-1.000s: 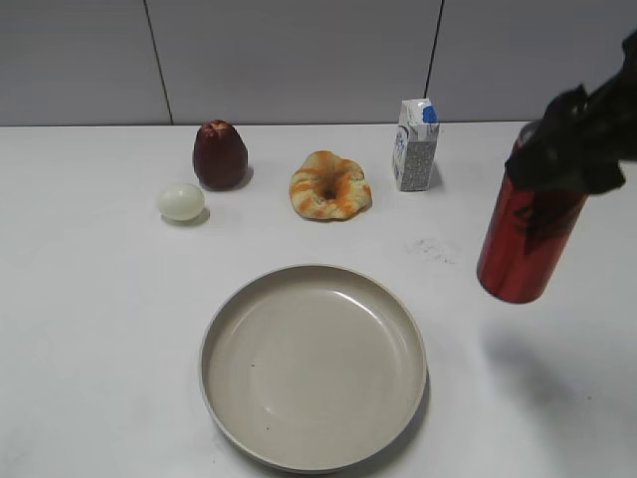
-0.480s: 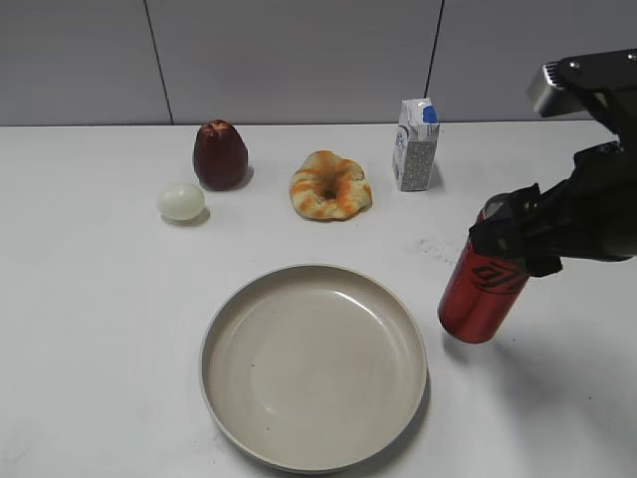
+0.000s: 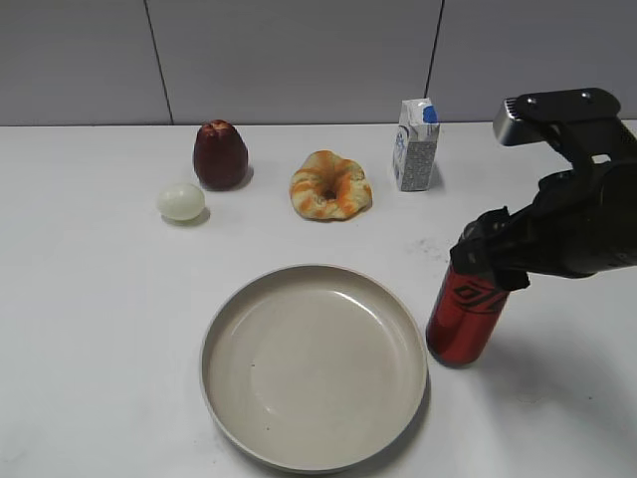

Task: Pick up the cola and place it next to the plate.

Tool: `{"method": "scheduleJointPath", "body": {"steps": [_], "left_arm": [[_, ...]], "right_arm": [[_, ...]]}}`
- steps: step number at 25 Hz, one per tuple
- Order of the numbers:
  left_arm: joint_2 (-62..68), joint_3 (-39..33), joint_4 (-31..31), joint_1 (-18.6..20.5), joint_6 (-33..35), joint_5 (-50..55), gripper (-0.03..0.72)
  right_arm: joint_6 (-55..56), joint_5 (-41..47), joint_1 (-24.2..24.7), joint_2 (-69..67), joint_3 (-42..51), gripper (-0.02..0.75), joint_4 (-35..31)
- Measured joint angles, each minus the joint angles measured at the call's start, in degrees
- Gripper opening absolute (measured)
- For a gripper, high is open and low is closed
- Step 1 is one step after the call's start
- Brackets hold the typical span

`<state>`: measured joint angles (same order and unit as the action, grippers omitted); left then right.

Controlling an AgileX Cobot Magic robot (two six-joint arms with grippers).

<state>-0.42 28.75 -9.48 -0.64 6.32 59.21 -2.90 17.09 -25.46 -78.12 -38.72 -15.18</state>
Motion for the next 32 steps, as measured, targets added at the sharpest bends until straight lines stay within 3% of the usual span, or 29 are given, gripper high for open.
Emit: {"method": "scheduleJointPath", "body": {"steps": [4,8,11,18,22,26,32], "left_arm": [[0.00,0.00,0.00,0.00,0.00,0.00,0.228],[0.00,0.00,0.00,0.00,0.00,0.00,0.228],[0.00,0.00,0.00,0.00,0.00,0.00,0.228],[0.00,0.00,0.00,0.00,0.00,0.00,0.227],[0.00,0.00,0.00,0.00,0.00,0.00,0.227],[0.00,0.00,0.00,0.00,0.00,0.00,0.227],[0.00,0.00,0.00,0.00,0.00,0.00,0.227]], "right_arm": [[-0.11,-0.39,0.00,-0.24,0.00,0.526,0.00],[-0.18,0.24,0.00,-0.31,-0.29,0.628,-0.12],[-0.34,4.74,0.00,-0.37,-3.67,0.647,-0.15],[-0.40,24.35,0.00,4.39,-15.97,0.649,2.71],[0.46,39.36,0.00,11.13,-17.21,0.638,7.16],[2.37,49.86,0.00,19.83,-13.20,0.613,10.58],[4.15,49.55,0.00,37.02,1.25,0.593,11.01]]}}
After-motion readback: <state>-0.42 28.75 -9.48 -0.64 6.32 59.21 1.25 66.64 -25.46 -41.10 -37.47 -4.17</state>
